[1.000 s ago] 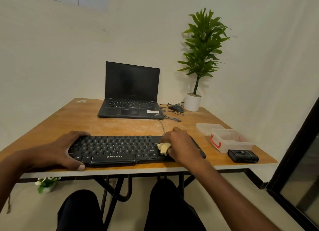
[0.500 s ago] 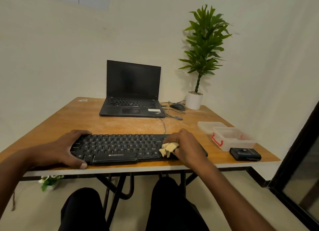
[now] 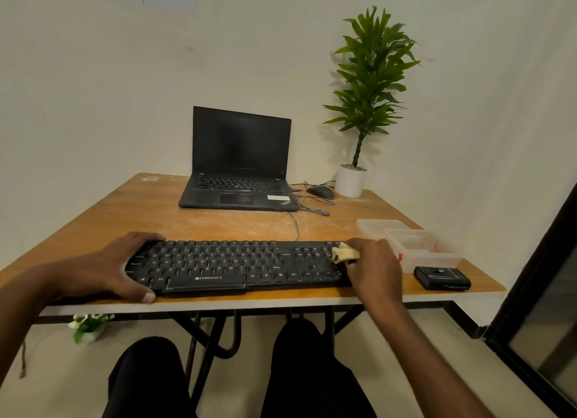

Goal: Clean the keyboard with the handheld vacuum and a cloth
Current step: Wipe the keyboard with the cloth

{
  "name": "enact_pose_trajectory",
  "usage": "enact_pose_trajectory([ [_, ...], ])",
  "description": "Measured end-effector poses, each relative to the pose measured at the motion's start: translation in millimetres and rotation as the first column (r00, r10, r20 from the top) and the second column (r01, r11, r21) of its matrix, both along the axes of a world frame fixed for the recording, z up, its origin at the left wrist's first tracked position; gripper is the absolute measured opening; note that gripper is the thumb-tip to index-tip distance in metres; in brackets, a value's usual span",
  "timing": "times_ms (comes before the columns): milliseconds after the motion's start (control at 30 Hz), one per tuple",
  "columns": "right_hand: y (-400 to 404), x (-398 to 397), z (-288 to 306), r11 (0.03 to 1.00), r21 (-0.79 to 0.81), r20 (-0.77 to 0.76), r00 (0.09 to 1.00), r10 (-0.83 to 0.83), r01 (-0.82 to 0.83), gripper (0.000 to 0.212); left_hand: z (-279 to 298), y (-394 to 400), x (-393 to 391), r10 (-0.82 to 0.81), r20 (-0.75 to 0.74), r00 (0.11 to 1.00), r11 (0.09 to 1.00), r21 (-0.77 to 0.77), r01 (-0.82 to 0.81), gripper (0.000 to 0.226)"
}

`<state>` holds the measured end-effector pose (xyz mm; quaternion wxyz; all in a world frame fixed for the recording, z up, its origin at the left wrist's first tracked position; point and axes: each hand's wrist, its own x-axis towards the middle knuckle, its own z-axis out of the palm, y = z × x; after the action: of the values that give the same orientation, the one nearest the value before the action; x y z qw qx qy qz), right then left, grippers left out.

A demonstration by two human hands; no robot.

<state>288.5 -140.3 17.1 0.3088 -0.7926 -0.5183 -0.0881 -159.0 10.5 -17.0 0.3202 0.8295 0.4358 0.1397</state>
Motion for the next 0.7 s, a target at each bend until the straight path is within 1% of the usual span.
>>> enact_pose_trajectory([
  [67,2.8,-24.1,-0.8,0.998,-0.015,-0.018,0.998,0.060,-0.060,0.051,0.4,0.9,0.0,-0.003,-0.007,1.000,1.000,0.004,0.003,0.114],
  [200,11.4,-59.6,-2.3,0.958,0.003,-0.016,0.958,0.287,-0.287,0.051,-2.2,2.4,-1.6,0.016,0.037,0.999,1.000,0.014,-0.016,0.111],
  [300,19.2,-42.2,2.6,0.935,-0.004,-0.123,0.928,0.350,-0.354,0.043,-3.8,2.8,-1.9,0.016,0.034,0.999,1.000,0.007,-0.016,0.112],
  [367,20.0,-19.4,9.6,0.947,0.011,-0.158,0.935,0.319,-0.321,0.041,-5.8,2.8,-2.3,0.014,0.038,0.999,1.000,0.004,-0.014,0.114],
  [400,20.4,-7.1,12.4,0.962,0.012,-0.153,0.950,0.273,-0.274,0.039,-5.8,2.9,-2.4,0.014,0.039,0.999,1.000,-0.002,-0.014,0.116],
  [500,27.0,28.4,15.4,0.998,0.015,-0.130,0.989,0.065,-0.064,0.037,-4.1,3.0,-2.1,0.017,0.033,0.999,1.000,-0.017,-0.017,0.116],
  [567,36.6,43.0,11.0,1.000,0.021,-0.153,0.988,-0.015,0.018,0.039,-3.0,3.5,-2.3,0.016,0.034,0.999,1.000,-0.020,-0.016,0.118],
  [633,48.0,45.9,8.3,1.000,0.022,-0.140,0.990,-0.012,0.015,0.037,-1.9,3.5,-2.0,0.015,0.031,0.999,1.000,-0.016,-0.015,0.117],
  [700,58.1,40.1,9.3,0.999,0.033,-0.119,0.992,0.031,-0.027,0.035,-1.3,3.1,-2.4,0.010,0.017,1.000,1.000,-0.012,-0.009,0.115],
])
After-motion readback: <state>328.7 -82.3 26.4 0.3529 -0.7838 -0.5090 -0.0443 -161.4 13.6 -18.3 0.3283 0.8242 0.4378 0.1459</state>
